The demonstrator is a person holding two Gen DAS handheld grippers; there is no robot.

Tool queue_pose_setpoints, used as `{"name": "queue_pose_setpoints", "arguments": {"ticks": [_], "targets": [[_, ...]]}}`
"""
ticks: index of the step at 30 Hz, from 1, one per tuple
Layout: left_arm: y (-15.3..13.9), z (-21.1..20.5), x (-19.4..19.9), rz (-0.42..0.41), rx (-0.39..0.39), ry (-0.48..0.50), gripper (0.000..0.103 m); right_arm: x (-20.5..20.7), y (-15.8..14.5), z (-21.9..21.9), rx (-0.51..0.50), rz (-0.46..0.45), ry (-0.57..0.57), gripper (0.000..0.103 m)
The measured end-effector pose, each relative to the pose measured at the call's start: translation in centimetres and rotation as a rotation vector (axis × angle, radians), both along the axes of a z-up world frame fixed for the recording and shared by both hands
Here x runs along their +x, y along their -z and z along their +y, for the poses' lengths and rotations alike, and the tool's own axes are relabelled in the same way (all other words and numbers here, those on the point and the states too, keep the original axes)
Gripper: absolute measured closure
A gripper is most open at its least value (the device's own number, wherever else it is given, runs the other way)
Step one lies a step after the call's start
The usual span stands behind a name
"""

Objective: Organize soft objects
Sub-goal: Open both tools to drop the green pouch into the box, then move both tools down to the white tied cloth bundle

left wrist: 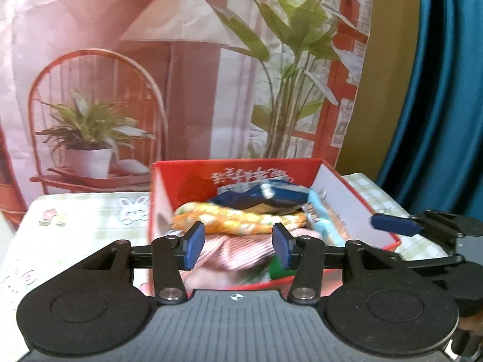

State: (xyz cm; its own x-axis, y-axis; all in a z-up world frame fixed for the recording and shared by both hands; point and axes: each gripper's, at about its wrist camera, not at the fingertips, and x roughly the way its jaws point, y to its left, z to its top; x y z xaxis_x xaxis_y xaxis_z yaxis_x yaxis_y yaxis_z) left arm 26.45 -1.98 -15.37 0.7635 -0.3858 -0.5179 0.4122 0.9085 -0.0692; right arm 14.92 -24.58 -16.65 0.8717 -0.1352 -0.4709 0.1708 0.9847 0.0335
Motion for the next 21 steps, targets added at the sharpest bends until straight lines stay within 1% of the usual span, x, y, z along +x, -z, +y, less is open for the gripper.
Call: {"name": "queue_pose_setpoints", "arguments": {"ticks": [3,8,14,18,21], "targets": [[0.5,1.8,-1.0,-0.004,0.001,-0.029,0.051,-1.4,0.4,0.4,-0.002,-0.022,-0.003,0.05],[2.4,4.9,-2.1,0.014,0.005,-0.098,0.051,-3.2,1.5,1.1,0.026,-0.026,-0.007,0.05],[6.4,7.5,-1.2,0.126,0.007,-0.187,0.051,-3.8,3.7,2.0,0.05,0.03,-0.021,0.049],[8.9,8.2,-0.5,0.212,-0.015,-0.197,0.051,-3.5,5.5,2.3,0.084,0.074,-0.02,0.049],[10.2,8.5,-0.4,0.247,-0.039,-0.213,0.051,-3.1,6.7,2.3,0.099,0.103,-0.018,0.045]]}}
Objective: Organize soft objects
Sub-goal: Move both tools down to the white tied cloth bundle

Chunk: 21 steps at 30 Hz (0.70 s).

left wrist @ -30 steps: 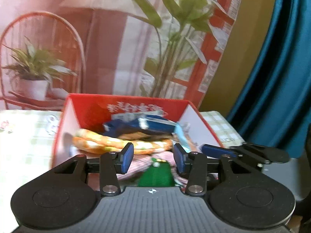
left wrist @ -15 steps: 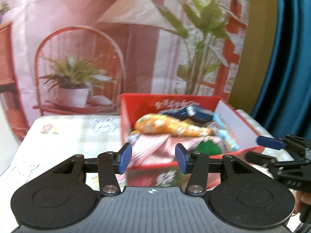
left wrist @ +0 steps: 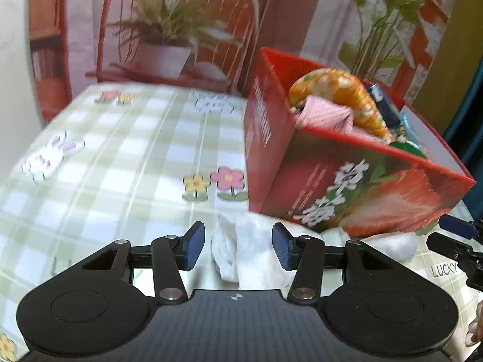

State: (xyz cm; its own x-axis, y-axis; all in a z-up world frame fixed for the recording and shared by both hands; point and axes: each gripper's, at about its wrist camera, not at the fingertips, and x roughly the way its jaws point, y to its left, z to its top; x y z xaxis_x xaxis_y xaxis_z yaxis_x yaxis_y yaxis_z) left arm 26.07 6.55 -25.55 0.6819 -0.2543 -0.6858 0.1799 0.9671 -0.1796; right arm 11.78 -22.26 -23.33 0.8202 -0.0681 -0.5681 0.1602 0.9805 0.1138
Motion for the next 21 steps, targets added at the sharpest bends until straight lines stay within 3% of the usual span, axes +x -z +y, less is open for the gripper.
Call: {"name": "queue_pose_setpoints", "arguments": {"ticks": [6,12,21], "targets": [[1.4,0.0,-0.3,0.016,-0.073,0.002,0.049,0.9,2.0,-0.7,0.039,0.05,0.01,0.035],[2.2,-1.0,-1.0,0.023,-0.097,0.044,0.049,1.9,3.6,-0.9,0.084,0.088,-0.001,0.035],[3.1,-2.4,-2.7,0.032,-0.084,0.082,0.05,1.6,4.4,-0.8,0.138,0.107,0.014,0.05]]}}
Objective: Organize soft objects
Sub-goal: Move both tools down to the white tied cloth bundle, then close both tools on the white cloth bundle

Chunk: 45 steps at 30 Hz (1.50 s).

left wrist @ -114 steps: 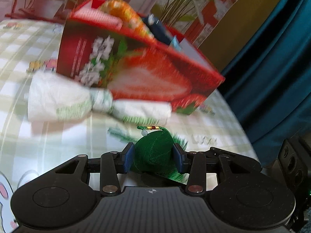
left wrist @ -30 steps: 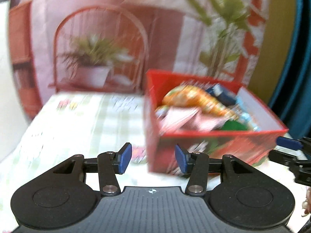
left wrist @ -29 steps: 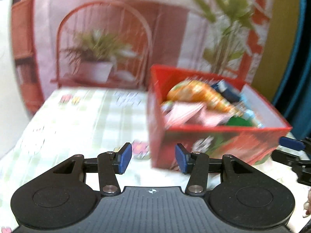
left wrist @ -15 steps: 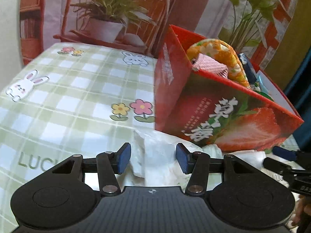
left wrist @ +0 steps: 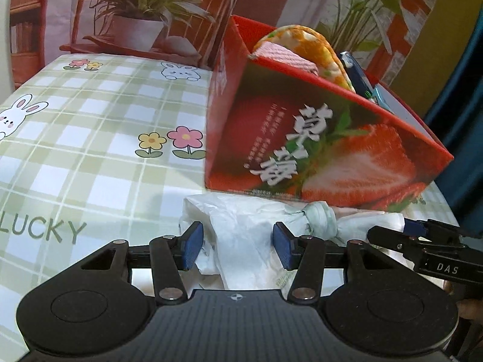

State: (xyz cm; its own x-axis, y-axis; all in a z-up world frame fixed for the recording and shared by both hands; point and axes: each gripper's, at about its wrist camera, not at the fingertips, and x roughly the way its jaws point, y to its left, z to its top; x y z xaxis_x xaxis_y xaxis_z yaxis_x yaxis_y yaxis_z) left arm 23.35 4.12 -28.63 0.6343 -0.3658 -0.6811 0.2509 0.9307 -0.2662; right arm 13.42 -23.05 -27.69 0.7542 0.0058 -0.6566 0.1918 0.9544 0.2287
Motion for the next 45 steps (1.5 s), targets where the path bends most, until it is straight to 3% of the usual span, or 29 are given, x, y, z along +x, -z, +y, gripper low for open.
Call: {"name": "queue_pose_setpoints", "arguments": {"ticks": [10,18,37,45], "targets": [[-0.4,-0.9,-4.2,-0.048,0.059,0.027,0.05,-4.5,-0.1,1.2,-0.002,-0.021,0.011,0.058],[-0.7,-0.7,-6.1,-0.07,0.109,0.012,0.05,-5.6,-0.3,2.3,-0.032,-0.027,-0.015,0.059],[-1.1,0.8,-6.7,-0.052,0.057,-0.02,0.048,-5.7,0.6,2.0,-0.007,-0.01,-0.006,0.061],[-0.6,0.0,-6.9,-0.044,0.087,0.006,0.049,-5.6,0.7,2.0,-0.002,-0.008,-0.003,0.061]]}}
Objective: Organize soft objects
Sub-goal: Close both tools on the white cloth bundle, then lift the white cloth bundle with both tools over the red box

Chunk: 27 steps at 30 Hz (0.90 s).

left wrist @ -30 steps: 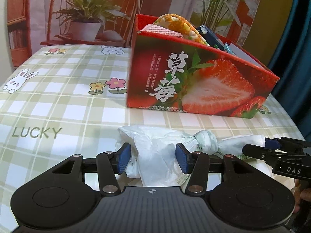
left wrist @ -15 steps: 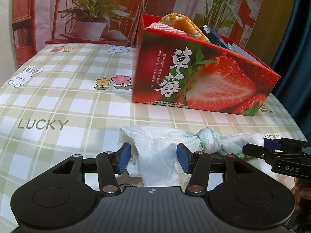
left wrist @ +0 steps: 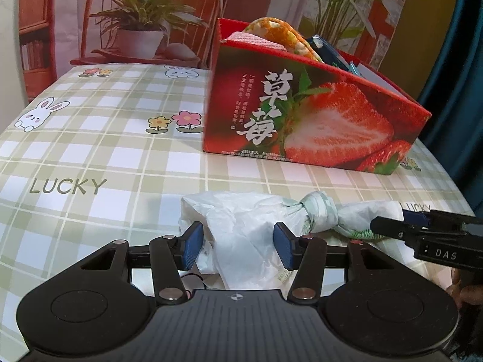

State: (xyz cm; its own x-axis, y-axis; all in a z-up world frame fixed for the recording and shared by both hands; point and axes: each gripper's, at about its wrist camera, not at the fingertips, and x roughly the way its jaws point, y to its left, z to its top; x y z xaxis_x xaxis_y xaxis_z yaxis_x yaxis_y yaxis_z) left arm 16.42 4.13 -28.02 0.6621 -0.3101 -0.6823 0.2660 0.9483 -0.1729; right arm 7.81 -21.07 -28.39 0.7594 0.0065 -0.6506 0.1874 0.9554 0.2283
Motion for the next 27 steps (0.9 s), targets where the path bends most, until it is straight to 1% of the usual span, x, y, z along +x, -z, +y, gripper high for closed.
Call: {"name": "queue_pose_setpoints", "arguments": {"ticks": [2,4,5,6,8,9,10,15,18,27], "targets": [[0.1,0.1,0.0,0.001,-0.004,0.002,0.05,0.0,0.0,-0.1,0.007,0.0,0.004,0.061],[0.1,0.1,0.0,-0.004,-0.015,0.007,0.06,0.0,0.0,-0.1,0.013,0.001,0.008,0.062],[0.0,0.2,-0.1,-0.013,-0.016,0.009,0.063,0.0,0.0,0.0,0.015,-0.001,0.008,0.063],[-0.1,0.1,-0.2,-0.026,-0.013,0.009,0.068,0.0,-0.1,0.0,0.018,-0.003,0.006,0.067],[-0.4,0.1,-0.2,-0.047,-0.014,0.013,0.076,-0.1,-0.4,0.0,0.015,-0.013,0.002,0.072],[-0.5,0.2,-0.3,-0.052,-0.023,0.022,0.082,-0.1,-0.6,0.1,0.01,-0.019,0.001,0.077],[-0.6,0.2,-0.3,-0.055,-0.031,0.028,0.083,-0.2,-0.8,0.1,0.007,-0.025,0.001,0.079],[-1.3,-0.3,-0.3,-0.08,-0.023,0.042,0.085,-0.6,-1.6,0.1,0.005,-0.054,0.008,0.084],[-2.3,-0.3,-0.4,-0.109,-0.036,0.047,0.085,-1.1,-2.5,-0.1,0.002,-0.081,0.014,0.084],[-7.1,-1.3,0.0,-0.213,-0.075,0.086,0.085,-2.5,-6.7,-1.5,-0.018,-0.198,0.04,0.085]]}}
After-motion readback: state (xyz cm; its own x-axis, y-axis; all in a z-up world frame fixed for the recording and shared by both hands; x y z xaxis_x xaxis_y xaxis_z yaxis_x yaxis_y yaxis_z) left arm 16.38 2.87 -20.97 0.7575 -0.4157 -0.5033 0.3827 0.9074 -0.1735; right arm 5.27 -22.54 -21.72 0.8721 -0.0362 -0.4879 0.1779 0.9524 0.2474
